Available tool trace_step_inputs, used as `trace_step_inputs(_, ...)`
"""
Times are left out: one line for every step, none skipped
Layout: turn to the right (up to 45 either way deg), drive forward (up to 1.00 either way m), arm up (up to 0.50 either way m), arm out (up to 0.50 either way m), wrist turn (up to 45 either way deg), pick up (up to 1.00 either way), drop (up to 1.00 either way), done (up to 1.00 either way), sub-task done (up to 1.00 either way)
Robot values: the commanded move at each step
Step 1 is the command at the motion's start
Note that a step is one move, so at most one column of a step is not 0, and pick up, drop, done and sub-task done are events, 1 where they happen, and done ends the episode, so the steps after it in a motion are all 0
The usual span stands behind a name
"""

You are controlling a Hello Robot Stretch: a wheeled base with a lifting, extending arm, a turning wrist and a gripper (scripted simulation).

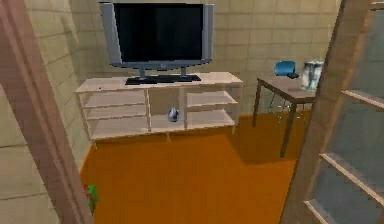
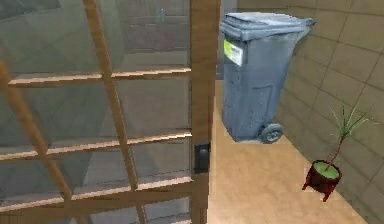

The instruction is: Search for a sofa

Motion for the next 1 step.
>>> trace_step_inputs(0.0,0.90,0.00,0.00,0.0,0.00,0.00,0.00,0.00)
